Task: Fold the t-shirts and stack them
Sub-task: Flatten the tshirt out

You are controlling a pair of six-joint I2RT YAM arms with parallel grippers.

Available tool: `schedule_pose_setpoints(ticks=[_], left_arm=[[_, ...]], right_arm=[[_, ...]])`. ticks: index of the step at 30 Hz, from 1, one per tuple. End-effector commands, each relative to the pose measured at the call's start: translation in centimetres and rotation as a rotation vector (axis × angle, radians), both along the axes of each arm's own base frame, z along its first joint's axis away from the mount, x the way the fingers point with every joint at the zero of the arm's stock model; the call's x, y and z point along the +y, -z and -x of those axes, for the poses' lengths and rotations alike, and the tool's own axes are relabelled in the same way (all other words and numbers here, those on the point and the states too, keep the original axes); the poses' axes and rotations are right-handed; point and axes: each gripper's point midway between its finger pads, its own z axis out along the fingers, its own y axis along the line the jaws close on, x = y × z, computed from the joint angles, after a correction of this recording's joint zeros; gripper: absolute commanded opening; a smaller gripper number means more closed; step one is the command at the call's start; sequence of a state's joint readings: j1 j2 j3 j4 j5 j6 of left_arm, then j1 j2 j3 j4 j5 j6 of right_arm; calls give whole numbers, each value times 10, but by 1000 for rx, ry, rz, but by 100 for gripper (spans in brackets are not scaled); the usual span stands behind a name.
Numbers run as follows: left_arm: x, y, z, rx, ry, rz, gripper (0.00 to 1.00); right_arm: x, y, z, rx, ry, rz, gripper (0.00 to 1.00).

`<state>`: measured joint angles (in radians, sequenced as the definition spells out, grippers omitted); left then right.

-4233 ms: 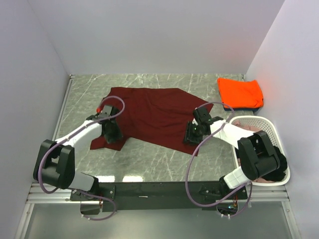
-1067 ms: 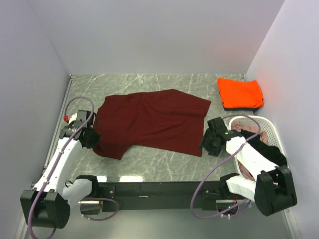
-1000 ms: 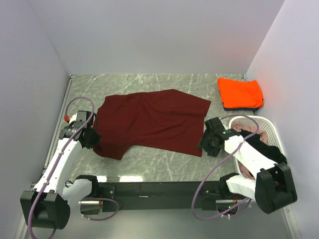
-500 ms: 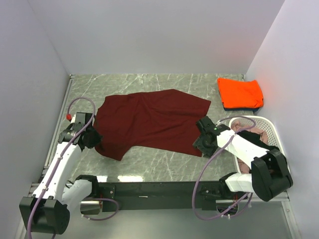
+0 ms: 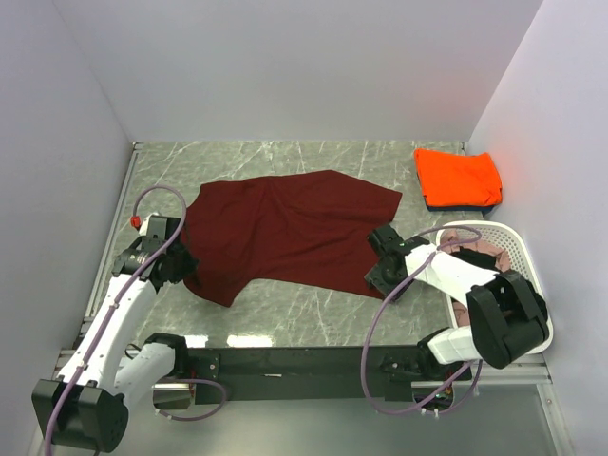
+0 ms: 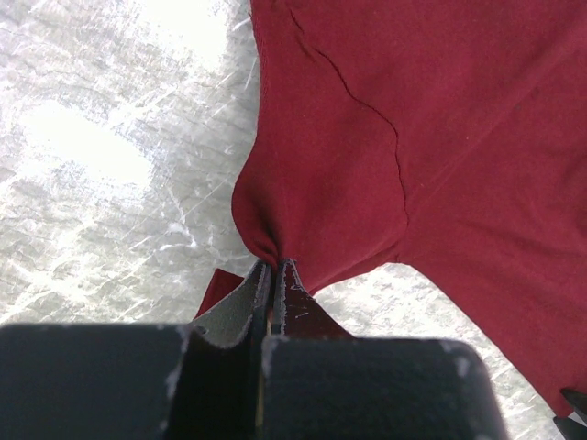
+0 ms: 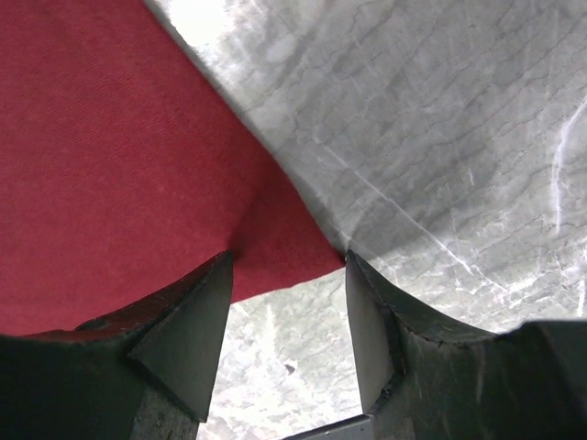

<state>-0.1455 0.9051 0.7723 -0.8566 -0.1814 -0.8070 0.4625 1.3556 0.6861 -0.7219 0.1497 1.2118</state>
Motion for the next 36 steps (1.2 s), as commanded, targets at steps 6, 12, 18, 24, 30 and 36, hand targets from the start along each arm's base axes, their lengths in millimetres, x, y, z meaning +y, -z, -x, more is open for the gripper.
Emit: schedule_pose_setpoints(ticks=[6,12,18,24,30,36], left_arm=[[2,-8,-4,-49,-14,-4,1],[1,-9,-4,-50,-9,-3,1],[3,-11,-7,-65,-27,-9,1],[18,-38,-40,-118,-61,-52,1],[41,-146,-121,-335,-162,-81,1],[87,-280,-163,-561,-306,-109,1]], right_arm=[[-9,9,4,34,2,81,57],[-6,20,10,62,-33,77,45],[-7,14,0,30,-90,100,16],[3,-46,-58,-120,-199,148,0],[2,-142,-139,-351,-273,189,0],[-33,-282,-191,-634,-283,227,0]])
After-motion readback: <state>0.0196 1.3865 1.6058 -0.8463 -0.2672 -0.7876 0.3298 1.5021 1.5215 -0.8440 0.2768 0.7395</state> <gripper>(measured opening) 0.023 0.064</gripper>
